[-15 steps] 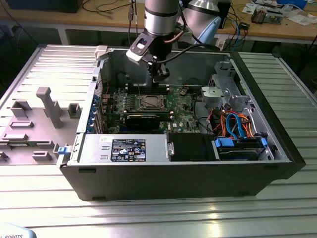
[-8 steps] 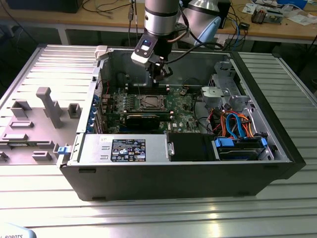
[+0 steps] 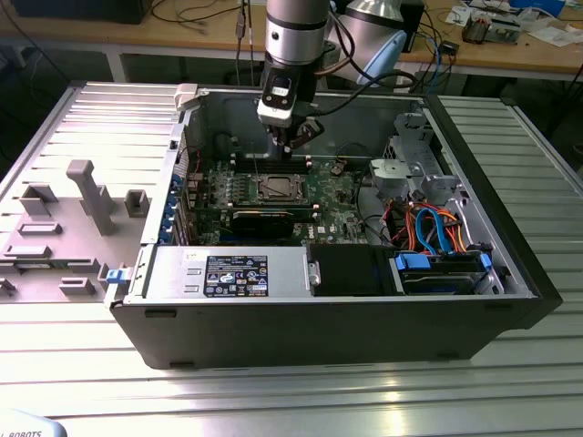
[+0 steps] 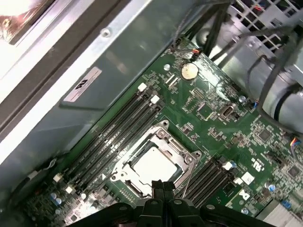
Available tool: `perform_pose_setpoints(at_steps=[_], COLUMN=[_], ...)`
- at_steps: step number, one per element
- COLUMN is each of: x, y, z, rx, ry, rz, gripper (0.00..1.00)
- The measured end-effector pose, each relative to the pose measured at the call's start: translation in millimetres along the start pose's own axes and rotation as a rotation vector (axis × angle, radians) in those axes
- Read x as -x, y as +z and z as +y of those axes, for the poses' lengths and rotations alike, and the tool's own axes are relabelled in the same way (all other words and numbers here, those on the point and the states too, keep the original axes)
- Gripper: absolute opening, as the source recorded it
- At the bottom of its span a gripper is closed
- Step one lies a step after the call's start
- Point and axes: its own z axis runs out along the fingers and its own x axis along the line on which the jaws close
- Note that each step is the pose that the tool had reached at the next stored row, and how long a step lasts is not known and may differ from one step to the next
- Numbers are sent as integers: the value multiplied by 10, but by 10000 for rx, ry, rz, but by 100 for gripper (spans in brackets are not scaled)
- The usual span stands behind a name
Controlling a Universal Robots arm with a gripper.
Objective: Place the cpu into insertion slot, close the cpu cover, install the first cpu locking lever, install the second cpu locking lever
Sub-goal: 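Install the first cpu locking lever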
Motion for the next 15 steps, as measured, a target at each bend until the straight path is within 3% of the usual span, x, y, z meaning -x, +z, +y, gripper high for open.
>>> perform_pose_setpoints(at_steps=[5,7,9,12,13,15], x=[0,0,0,0,0,0], y=[0,1,0,0,0,1], z=[0,1,0,0,0,0], rx=[-2,30,316,580,597,571], ry=[-146,-147,-165,-211,-372,-1113], rz=[-2,27,306,563,589,605], gripper=[11,11,11,11,11,11])
